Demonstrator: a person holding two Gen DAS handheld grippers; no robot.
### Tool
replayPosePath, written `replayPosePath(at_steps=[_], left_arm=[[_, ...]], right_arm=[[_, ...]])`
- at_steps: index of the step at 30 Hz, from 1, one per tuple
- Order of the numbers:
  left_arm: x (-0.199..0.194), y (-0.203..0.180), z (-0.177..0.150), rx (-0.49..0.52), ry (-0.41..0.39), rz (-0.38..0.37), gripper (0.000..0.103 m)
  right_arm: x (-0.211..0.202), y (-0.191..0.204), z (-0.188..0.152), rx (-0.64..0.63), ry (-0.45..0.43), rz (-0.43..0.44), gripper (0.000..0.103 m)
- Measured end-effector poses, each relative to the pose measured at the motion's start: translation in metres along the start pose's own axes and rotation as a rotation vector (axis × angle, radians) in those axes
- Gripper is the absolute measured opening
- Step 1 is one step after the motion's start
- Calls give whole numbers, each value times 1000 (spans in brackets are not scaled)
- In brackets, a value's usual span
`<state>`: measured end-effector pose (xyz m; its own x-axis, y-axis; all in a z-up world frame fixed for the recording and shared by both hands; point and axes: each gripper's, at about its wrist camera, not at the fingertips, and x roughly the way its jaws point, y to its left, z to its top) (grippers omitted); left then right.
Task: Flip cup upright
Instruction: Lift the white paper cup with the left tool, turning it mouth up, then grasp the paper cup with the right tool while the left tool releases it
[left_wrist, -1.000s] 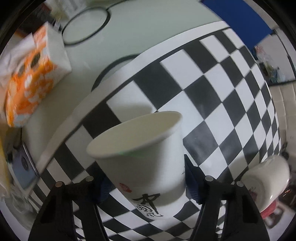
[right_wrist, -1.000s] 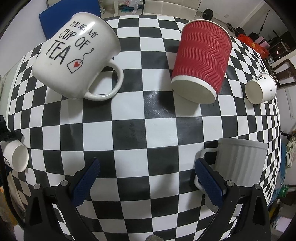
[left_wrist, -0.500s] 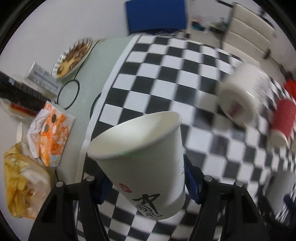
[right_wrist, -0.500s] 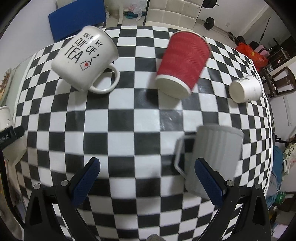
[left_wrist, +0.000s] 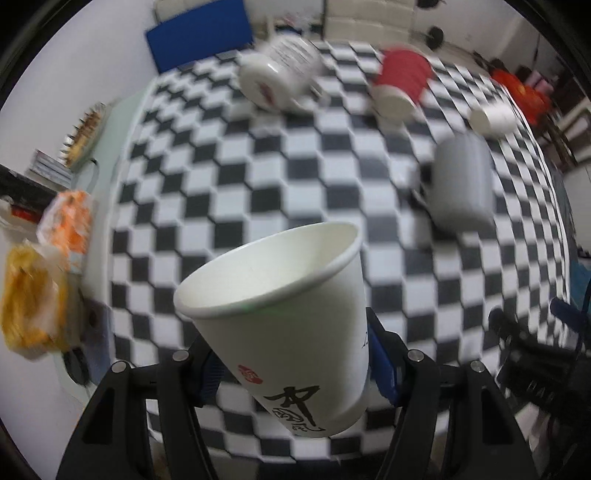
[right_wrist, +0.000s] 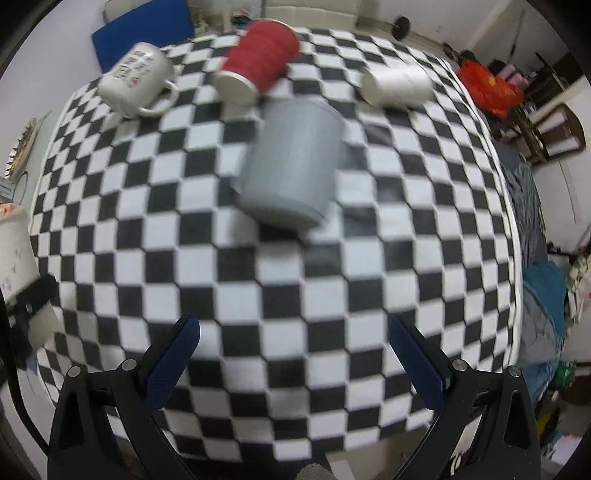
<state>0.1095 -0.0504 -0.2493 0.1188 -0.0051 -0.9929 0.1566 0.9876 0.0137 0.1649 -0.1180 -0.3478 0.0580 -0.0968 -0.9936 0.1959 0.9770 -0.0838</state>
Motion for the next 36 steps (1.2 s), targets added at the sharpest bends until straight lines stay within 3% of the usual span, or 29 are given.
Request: replayPosePath(at_steps=[6,13,21,28,29,31,36], left_arm=[[33,-49,-28,23,110,-53,63],[68,-86,-31,79,152,-41,63],[99,-79,-20,66,182,11,64],[111,-65,-16,26,204,-1,67],[111,-63,-16,29,204,3,69],[112,-59,-13,33,202,-3,87],[104,-48,-14,23,167,-21,88]], right_arm=[[21,-64,-35,94,54,-29,103],[55,-111,-49,155,99,-39,103],[83,-129,-53,162,142,-20,103],[81,-125,-46,133,118,11,103],[80,-124,-45,125,114,18,103],[82,-125,-44,111,104,36,103],[74,-119,-41,96,95,58,103]])
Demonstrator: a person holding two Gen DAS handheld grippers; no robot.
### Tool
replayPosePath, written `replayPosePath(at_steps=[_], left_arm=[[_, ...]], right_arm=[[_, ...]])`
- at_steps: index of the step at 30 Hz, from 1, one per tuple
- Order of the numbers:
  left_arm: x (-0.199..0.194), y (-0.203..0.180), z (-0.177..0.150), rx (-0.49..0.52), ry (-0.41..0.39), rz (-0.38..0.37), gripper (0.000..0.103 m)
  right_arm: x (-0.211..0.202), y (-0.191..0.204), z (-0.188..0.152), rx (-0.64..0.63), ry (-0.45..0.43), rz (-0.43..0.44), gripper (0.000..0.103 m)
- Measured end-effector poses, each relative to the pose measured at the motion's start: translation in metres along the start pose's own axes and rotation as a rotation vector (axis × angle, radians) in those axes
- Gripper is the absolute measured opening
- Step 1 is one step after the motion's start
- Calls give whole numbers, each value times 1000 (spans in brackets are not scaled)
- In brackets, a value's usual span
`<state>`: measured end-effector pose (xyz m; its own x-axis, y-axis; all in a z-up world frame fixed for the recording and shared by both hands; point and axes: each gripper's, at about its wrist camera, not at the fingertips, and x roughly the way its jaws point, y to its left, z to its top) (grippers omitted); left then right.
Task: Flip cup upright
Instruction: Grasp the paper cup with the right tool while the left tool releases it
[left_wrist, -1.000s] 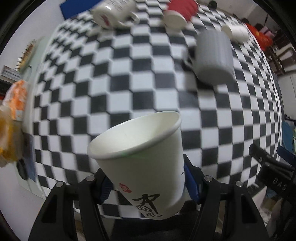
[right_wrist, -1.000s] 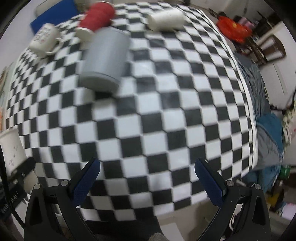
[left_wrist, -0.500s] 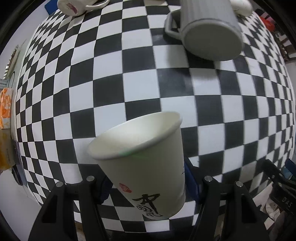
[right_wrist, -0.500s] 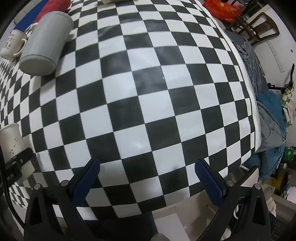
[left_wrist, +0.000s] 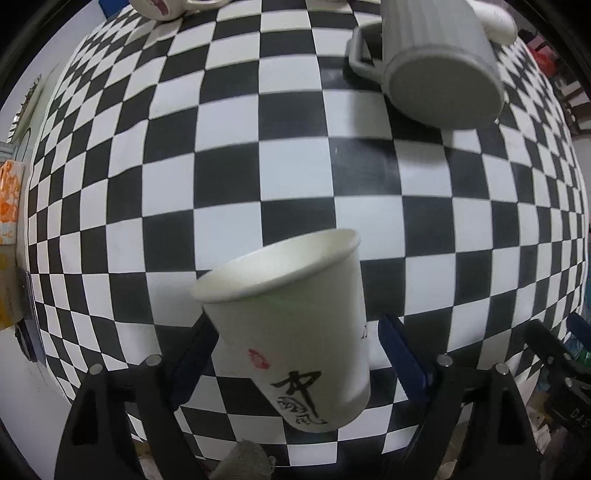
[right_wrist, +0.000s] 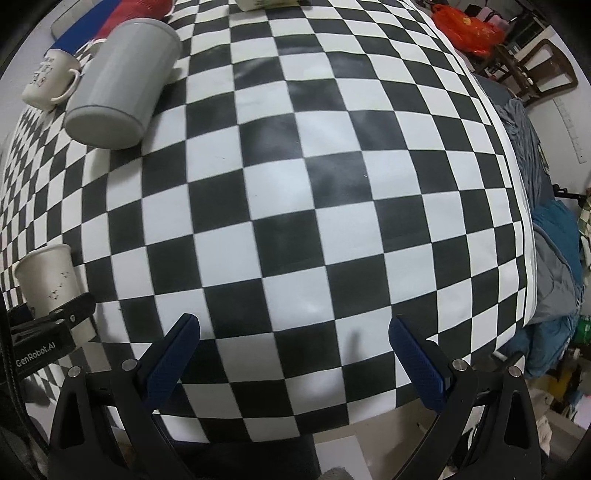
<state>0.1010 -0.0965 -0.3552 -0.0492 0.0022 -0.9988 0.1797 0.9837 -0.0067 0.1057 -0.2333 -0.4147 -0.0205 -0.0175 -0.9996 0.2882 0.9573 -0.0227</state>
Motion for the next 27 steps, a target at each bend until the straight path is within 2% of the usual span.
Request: replayPosePath(at_steps=[7,12,14,18,20,24,27], left_arm=[[-29,30,-7,-50,-55,-62,88],[-60,74,-20,-106,-114,-85,89],[-70,94,-29,-135,-136,-65,89],[-79,101,-39,-170,-174,58,89],[-70,113,-44,-183,-159,108,89],[-36,125,-49,-226,-112,141,89],[-27,135,-53,-243,-99,140,89]], right_arm=[[-17,11,2,-2,-10,42,103],[-36,27,1,-19,-9,87,103],[-43,33,0,-33,-6,105,103],[-55,56,2,-80,16,153,103],[-55,70,5,-113,40,186,103],[-52,106,11,-190,91,235,101],[-46,137,12,-261,126,239,99]])
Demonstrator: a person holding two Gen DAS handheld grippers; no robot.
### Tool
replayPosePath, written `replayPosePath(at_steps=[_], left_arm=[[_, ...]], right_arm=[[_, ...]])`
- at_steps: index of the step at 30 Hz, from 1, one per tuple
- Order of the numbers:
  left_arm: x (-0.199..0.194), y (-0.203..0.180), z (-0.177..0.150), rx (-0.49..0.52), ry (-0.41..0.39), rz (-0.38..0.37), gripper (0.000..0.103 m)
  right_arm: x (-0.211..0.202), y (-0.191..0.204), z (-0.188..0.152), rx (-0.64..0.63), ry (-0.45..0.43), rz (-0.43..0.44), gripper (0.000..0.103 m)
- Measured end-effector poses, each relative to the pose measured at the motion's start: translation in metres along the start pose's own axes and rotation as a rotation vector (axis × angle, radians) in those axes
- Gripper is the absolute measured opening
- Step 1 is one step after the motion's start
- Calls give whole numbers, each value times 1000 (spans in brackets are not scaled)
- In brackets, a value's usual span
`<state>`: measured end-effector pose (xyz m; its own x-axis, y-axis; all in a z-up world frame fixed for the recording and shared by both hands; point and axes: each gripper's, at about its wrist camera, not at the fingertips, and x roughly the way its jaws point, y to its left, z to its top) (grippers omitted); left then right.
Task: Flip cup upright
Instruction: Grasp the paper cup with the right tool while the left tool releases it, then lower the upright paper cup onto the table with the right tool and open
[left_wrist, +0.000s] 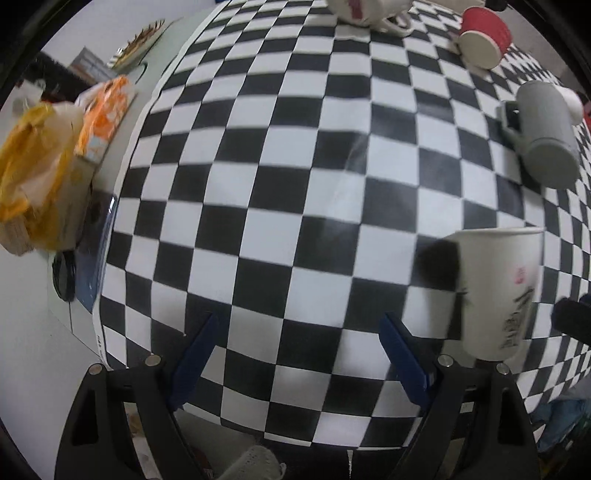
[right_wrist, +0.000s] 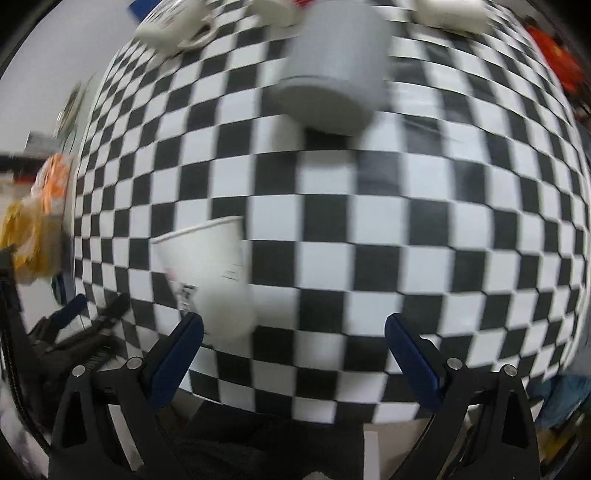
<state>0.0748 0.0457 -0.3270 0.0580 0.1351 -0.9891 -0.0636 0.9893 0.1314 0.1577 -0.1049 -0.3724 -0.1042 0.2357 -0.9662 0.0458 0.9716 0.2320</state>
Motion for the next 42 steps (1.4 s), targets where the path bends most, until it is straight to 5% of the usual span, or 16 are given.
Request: replayPosePath(at_steps=[7,13,16,21,34,42], left_arm=[[18,6,3,-19,9,-20,89],[21,5,0,-15,13,-30,89],[23,7,4,-12,16,-35,89],[23,23,3,-11,10,-35,89],[38,72,46,-70,2,-34,89],[46,85,63,-91,-17,-20,89]], right_arm=[[35,27,25,-64,116,18,94],[56,30,36,-46,169,36,78],[73,42,46,-43,178,35,66],[81,56,42,-32,147,38,65],[39,43,61,16,-180,146,65],[28,61,78,-45,-467,112,65]])
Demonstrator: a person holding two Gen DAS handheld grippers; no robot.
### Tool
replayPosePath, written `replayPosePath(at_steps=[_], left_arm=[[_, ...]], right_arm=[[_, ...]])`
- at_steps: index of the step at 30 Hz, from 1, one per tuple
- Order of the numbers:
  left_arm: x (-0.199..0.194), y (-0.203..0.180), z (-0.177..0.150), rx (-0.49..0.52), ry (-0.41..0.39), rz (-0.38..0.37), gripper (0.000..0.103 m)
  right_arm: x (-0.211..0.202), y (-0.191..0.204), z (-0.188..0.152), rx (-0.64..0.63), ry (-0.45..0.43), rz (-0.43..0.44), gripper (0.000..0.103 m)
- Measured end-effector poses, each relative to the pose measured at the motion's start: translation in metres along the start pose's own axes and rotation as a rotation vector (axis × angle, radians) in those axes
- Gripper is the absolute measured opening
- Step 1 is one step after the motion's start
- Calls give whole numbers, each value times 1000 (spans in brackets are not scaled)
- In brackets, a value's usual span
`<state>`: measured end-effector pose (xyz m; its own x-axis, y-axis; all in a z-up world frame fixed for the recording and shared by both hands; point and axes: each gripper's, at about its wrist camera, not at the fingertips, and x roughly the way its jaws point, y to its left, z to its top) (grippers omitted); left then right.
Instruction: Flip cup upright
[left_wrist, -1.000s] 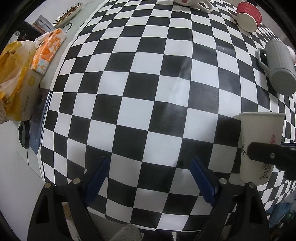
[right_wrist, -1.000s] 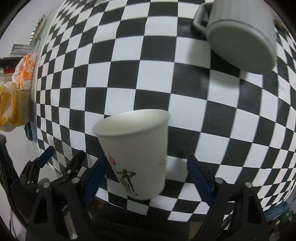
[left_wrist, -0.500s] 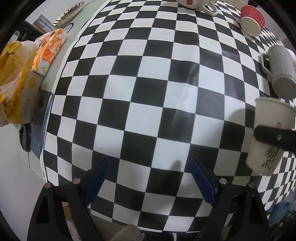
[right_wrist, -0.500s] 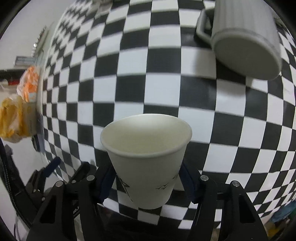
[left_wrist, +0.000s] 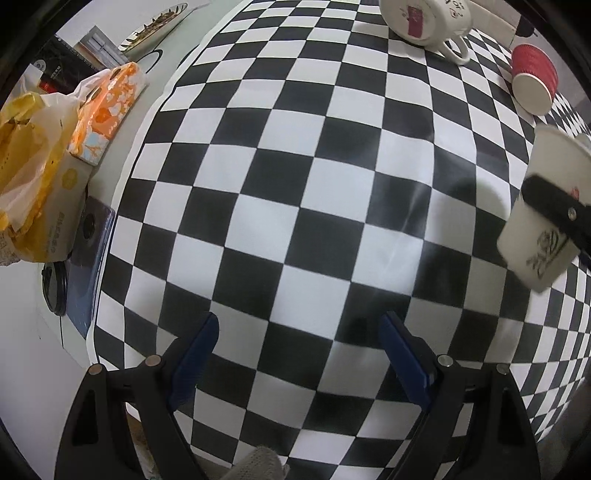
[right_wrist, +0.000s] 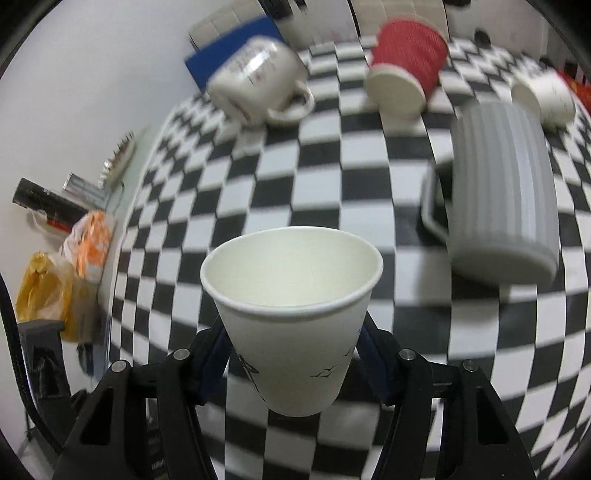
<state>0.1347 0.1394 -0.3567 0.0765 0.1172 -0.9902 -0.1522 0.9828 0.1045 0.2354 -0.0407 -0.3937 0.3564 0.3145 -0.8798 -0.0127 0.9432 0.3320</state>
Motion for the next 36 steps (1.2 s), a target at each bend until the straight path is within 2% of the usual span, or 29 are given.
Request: replayPosePath(at_steps=[3,8,14,21,23,26,29,32,36], left_arm=[[3,2,2,-8,4,2,89],[9,13,-3,-5,11,8,89],[24,30,-16,-4,20,16,89],[30,58,-29,16,-2,24,89],[28,61,-34,26,-8,23,89],[20,57,-47,49,-27,25,88],[8,64,-50,72,-56,24,88],[-12,63,-66,102,-109,17,89],[-47,62,-91,150,-223,21,89]], right_arm=[[4,11,-1,-77,-85,-27,65],[6,26,-15,-212,-175,-93,65],[7,31,-39,-277,-217,-146,65],[1,25,-55,-263,-175,-162,67],[0,24,-61,-248,-151,-174,78],[-5,22,-68,-231,-126,-185,87],[-15,21,-78,-208,-103,-212,90],[-31,21,-89,-184,-94,-267,90],[-64,21,-103,-133,-90,-336,90]])
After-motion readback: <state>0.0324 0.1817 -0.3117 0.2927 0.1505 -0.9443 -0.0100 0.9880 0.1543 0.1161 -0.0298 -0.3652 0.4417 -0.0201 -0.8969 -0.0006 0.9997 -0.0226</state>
